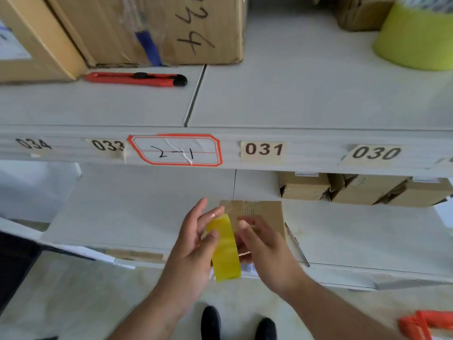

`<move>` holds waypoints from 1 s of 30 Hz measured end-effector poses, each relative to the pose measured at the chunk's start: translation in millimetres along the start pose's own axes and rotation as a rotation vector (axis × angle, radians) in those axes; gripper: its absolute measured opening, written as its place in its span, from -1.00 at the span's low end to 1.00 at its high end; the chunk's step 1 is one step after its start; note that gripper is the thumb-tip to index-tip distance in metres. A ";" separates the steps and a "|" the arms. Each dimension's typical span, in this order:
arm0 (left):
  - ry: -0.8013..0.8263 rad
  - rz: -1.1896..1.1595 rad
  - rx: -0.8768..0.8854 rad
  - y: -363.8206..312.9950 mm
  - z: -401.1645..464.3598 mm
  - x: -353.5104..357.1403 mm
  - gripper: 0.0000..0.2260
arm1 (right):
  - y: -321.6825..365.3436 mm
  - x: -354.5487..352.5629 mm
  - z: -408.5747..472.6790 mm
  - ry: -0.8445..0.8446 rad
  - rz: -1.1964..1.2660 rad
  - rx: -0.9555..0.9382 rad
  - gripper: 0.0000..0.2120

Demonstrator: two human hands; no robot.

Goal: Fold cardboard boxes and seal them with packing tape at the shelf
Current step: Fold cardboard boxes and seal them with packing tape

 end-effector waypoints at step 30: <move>0.060 -0.216 0.244 -32.0 -66.6 -38.5 -0.32 | 61.0 85.0 -82.7 0.030 0.212 -0.106 -0.37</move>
Point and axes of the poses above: each hand's wrist, its own z-axis towards the middle knuckle, its own x-axis out of the palm, y = z × x, the point moved 8 cm from there along z, towards the middle knuckle, and after that the axes turned 8 degrees about y, right-handed, at the moved point
